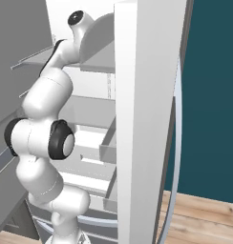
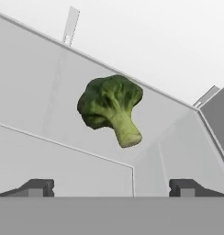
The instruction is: Gather the eggplant and broccoli from the fridge and place them on a tray on the dining counter. Then gather the chicken drumsticks from the fridge and place them on the other tray.
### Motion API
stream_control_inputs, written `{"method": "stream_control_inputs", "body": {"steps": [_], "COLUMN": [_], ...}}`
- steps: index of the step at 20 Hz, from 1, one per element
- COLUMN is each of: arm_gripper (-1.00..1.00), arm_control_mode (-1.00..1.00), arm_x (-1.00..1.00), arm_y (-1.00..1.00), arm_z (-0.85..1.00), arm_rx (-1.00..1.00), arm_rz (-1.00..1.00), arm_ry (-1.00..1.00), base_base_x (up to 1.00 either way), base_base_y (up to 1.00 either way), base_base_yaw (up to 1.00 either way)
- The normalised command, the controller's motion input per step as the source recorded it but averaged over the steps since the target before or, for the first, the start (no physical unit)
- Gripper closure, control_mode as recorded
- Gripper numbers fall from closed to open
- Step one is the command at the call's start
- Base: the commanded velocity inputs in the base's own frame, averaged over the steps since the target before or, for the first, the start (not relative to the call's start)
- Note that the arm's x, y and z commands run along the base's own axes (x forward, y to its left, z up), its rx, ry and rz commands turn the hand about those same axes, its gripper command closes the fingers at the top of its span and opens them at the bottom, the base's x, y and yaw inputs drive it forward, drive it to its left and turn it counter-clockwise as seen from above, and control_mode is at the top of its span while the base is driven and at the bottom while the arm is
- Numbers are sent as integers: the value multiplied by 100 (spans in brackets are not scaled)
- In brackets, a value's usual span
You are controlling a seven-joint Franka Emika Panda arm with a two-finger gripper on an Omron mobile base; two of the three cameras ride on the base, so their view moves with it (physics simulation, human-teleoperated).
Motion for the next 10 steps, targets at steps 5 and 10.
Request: {"method": "stream_control_inputs", "body": {"steps": [5, 10], "arm_gripper": [-100, -100], "arm_control_mode": [-100, -100], "arm_x": [36, 35], "arm_y": [-3, 0], "arm_z": [-4, -3], "arm_rx": [0, 0], "arm_rz": [0, 0], "arm_ry": [1, 0], "base_base_x": [0, 0], "base_base_y": [0, 0], "base_base_yaw": [0, 0]}}
